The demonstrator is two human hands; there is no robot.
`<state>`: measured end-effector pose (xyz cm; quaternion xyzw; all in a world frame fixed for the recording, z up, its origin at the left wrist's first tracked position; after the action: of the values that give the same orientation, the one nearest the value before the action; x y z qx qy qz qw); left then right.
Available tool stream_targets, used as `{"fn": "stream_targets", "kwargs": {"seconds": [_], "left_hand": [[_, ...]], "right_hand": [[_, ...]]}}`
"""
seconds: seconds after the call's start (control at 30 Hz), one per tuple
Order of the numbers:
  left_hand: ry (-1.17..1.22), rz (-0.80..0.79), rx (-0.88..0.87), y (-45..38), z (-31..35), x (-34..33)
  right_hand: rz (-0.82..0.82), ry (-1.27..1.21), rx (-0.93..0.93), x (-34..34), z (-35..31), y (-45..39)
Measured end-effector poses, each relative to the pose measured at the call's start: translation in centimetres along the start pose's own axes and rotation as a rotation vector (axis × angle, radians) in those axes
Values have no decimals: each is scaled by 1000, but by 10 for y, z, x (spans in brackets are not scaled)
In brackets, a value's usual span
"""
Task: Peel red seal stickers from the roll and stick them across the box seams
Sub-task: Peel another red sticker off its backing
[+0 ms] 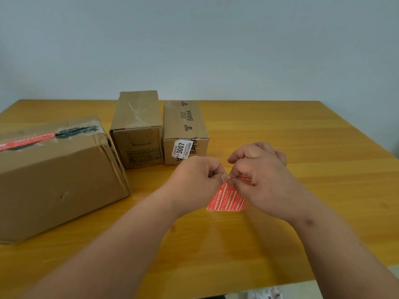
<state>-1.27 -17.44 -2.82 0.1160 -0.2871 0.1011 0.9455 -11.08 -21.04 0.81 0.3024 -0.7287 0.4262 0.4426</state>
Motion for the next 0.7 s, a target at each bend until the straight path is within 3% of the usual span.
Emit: {"fn": "stream_targets", "kwargs": {"seconds": [0.37, 0.7], "left_hand": [[125, -19, 49, -4, -5, -2], [194, -34, 75, -7, -7, 0]], "right_hand": [[72, 14, 20, 6, 0, -2], [-4, 15, -44, 3, 9, -6]]}}
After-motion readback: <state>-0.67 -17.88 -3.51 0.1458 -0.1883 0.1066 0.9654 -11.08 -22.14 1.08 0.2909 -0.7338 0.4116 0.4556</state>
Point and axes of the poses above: each hand's wrist, its own y-axis away from the middle knuckle, its own x-axis out of the back of the hand, z = x × y, the point moved 10 cm from there along -y, towards the middle knuckle, and after that the axes turned 11 degrees about x, right-handed, at the moved point
